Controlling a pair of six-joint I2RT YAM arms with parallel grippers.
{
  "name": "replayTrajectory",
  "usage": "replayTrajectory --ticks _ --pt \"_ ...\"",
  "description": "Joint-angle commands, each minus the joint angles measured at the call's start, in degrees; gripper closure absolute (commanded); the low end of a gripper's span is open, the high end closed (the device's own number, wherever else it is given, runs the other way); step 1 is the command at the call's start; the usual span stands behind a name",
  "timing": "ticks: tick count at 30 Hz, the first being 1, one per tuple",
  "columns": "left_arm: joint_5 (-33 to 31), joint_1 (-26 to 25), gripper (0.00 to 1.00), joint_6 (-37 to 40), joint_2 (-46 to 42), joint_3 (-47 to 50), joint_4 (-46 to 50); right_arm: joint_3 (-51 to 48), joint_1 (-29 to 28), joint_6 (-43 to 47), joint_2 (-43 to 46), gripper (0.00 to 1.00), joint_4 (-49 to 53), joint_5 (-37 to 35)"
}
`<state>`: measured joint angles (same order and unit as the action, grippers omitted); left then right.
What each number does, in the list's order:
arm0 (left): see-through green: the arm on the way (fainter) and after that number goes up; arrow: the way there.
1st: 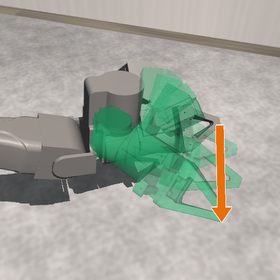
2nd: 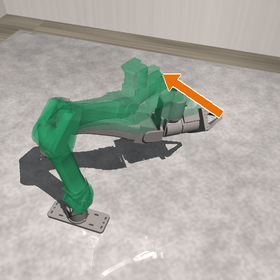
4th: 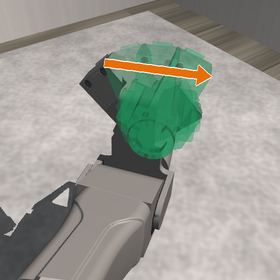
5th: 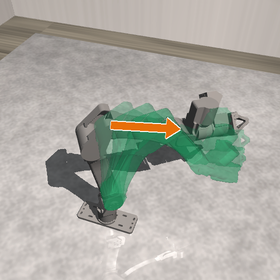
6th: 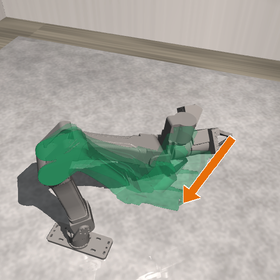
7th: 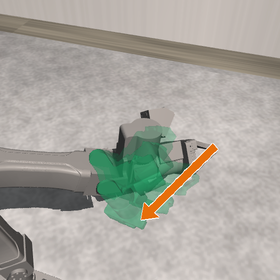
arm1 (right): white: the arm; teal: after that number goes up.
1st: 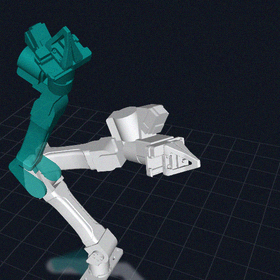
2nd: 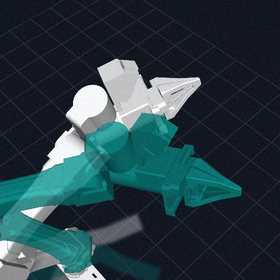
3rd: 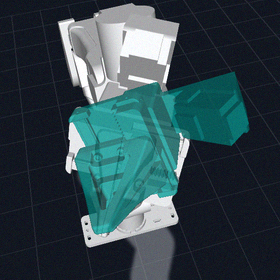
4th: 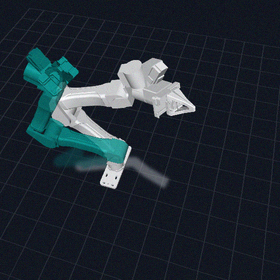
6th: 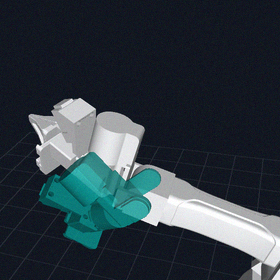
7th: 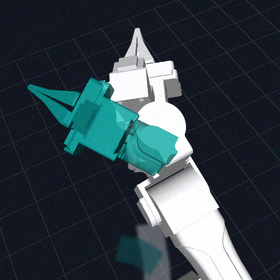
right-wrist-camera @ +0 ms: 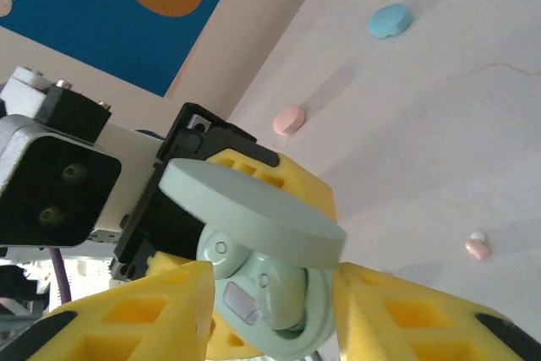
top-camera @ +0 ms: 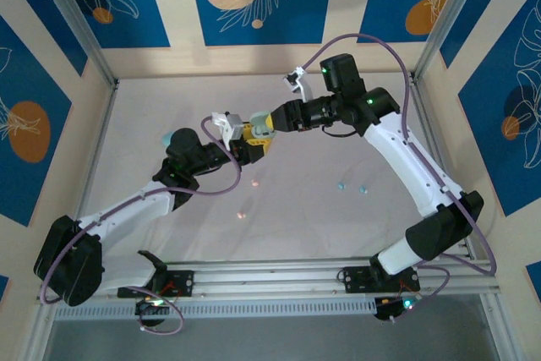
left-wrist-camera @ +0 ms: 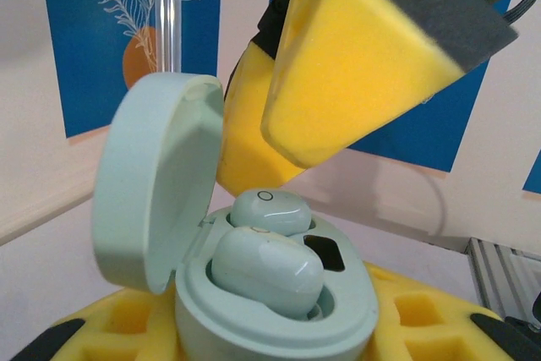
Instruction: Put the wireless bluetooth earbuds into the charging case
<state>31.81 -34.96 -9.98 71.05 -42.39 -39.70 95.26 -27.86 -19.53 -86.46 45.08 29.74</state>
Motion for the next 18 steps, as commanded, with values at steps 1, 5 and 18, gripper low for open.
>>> replayTrajectory --ticks 1,5,18 --pt "2.2 -0.7 0.63 0.7 -1.3 -0.9 -4.4 1.1 0.5 -0.5 2.2 0.57 1.2 -2.2" --pt "2.1 -0.6 0.64 1.2 -1.6 -0.9 -4.0 -0.1 1.1 -1.7 4.3 0.56 -0.6 -1.4" --pt "2.9 -0.7 0.63 3.0 -1.6 -0.8 -2.6 1.7 2.0 -11.3 2.7 0.45 -6.6 -5.0"
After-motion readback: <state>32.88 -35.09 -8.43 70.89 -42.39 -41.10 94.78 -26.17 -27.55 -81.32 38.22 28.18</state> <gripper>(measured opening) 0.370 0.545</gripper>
